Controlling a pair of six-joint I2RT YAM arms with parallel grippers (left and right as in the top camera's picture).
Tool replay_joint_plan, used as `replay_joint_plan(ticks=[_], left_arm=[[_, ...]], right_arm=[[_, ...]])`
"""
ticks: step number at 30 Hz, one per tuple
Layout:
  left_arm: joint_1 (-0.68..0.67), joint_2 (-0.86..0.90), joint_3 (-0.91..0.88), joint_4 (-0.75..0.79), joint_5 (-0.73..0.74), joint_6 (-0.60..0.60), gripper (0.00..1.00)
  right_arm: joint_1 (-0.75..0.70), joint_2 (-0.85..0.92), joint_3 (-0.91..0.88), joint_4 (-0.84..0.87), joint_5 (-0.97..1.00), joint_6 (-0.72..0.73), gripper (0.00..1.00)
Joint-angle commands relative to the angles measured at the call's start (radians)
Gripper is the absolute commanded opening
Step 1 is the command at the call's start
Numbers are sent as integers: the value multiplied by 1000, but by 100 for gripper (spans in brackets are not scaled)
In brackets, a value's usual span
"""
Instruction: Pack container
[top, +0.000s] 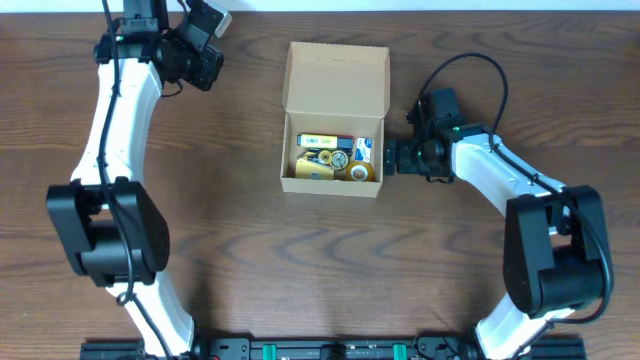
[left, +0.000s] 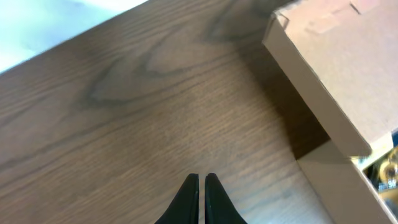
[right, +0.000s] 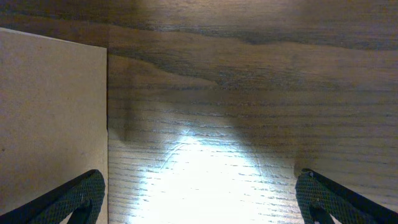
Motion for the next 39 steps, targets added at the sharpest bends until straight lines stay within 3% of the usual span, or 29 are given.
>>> replay_joint_plan(ticks=[1, 7, 14, 15, 16, 17, 20, 21, 30, 39], left_arm=[[3, 40, 11, 32, 23, -141, 6], [-5, 122, 11, 94, 26, -373, 6], [-49, 210, 11, 128, 102, -420, 6], [-61, 218, 11, 148, 100, -437, 6], [-71, 224, 11, 169, 100, -449, 6], [-84, 230, 11, 196, 101, -470, 6], [-101, 244, 11, 244, 100, -497, 6], [-103, 248, 11, 259, 98, -515, 6], [-100, 255, 11, 300, 101, -562, 6], [-100, 314, 11, 333, 166, -628, 6]], right_arm=[[5, 1, -2, 3, -8, -9, 99], [5, 1, -2, 26, -8, -10, 99], [6, 1, -2, 85, -8, -10, 99], [5, 1, -2, 104, -7, -15, 93], [4, 1, -2, 120, -6, -18, 71], [0, 1, -2, 139, 8, -11, 43], [-29, 1, 2, 169, 49, 88, 6], [-47, 1, 2, 183, 48, 127, 1], [-217, 1, 2, 494, -159, 272, 1], [-230, 138, 11, 723, -358, 386, 1]])
